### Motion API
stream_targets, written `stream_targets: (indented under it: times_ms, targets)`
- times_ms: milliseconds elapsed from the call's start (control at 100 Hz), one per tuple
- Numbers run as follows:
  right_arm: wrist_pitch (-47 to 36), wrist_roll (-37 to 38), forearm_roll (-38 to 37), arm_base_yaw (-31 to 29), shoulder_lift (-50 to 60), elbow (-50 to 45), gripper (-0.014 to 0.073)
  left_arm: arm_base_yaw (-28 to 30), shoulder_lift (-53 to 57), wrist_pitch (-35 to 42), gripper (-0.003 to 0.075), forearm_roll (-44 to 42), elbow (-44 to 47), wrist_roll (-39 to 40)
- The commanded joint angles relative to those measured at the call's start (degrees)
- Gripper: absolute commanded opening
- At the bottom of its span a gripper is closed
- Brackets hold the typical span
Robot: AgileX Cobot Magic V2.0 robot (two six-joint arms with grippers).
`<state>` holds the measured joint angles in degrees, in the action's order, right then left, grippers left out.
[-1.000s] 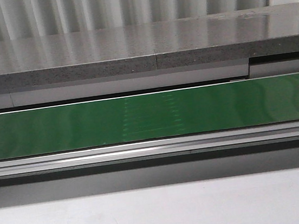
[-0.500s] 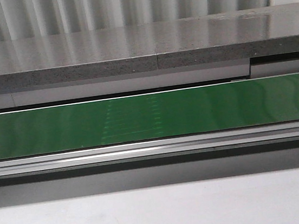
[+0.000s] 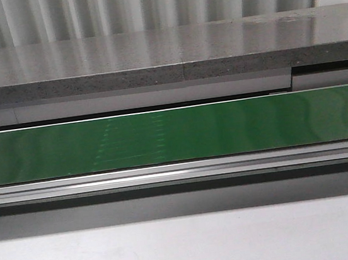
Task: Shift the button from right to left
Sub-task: 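Carry the button to the blue tray and open the left gripper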
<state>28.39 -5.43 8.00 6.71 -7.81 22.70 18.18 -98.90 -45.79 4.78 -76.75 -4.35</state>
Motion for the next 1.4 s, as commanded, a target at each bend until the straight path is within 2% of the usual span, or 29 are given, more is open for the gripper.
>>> stream_targets:
  times_ms: [0, 340, 550, 850, 1260, 1390]
  targets:
    - [-4.7, -0.6, 0.3, 0.0, -0.6, 1.3, -0.0065, -3.6, 5.7, 3.3, -0.0020, 1.1, -0.2, 0.7]
    - [-4.7, -0.6, 0.3, 0.0, -0.6, 1.3, -0.0065, -18.9, 17.1, 9.7, -0.0020, 1.1, 6.7, 0.3]
    - [-4.7, -0.6, 0.3, 0.0, -0.6, 1.3, -0.0065, -24.9, 24.5, 15.4, -0.0020, 1.1, 13.3, 0.3]
    - [-4.7, -0.6, 0.3, 0.0, -0.6, 1.3, -0.0065, -27.3, 38.3, 22.1, -0.0020, 1.9, 24.3, 0.3]
    - [-4.7, -0.6, 0.3, 0.0, -0.6, 1.3, -0.0065, -27.3, 58.1, 22.3, -0.0020, 3.0, 35.2, 0.3]
    - [-4.7, -0.6, 0.3, 0.0, -0.6, 1.3, -0.0065, -27.3, 62.5, 19.1, -0.0020, 2.8, 37.0, 0.3]
